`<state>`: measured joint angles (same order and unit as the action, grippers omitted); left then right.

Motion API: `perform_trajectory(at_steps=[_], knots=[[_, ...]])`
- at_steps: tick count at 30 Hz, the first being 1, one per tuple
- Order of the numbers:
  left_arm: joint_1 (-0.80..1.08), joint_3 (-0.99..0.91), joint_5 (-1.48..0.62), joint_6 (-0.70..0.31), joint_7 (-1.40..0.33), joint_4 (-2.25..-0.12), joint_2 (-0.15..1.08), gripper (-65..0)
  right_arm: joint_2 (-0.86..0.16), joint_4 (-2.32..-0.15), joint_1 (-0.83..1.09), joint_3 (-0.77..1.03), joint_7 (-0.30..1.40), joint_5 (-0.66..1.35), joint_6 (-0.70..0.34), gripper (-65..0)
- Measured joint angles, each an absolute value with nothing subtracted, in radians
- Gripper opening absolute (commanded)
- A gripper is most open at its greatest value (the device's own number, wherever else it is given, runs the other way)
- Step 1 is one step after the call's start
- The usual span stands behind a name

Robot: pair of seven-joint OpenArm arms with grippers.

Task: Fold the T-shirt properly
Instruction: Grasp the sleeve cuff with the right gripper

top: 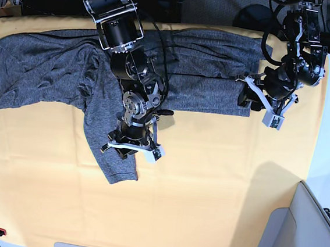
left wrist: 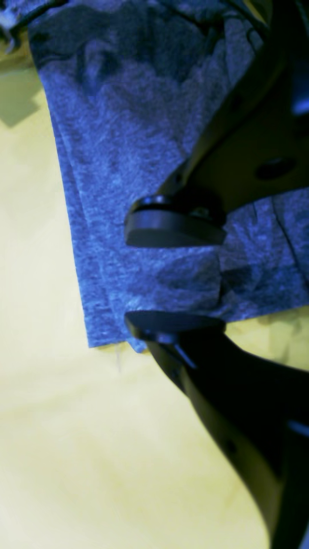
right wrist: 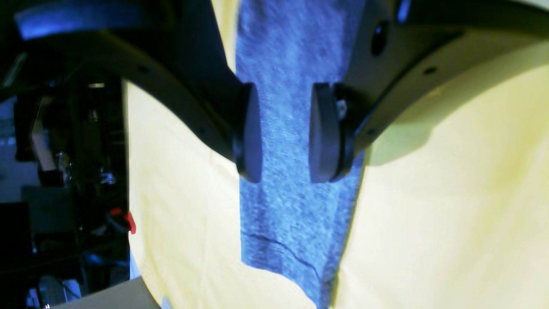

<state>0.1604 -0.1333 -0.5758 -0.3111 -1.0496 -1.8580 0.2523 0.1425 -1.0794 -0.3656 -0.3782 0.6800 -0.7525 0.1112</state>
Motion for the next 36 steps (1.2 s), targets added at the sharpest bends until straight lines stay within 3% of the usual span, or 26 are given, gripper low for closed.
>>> perform_trajectory(at_steps=[16, 36], knots=[[0.161, -0.133, -0.575, -0.311, -1.05, -1.858, 0.252, -41.0, 0.153, -0.882, -0.452, -0.318, 0.608, -0.692, 0.147, -47.5], [0.161, -0.133, -0.575, -0.311, -1.05, -1.858, 0.252, -41.0, 0.149, -0.883, -0.451, -0.314, 0.567, -0.607, 0.158, -47.4]])
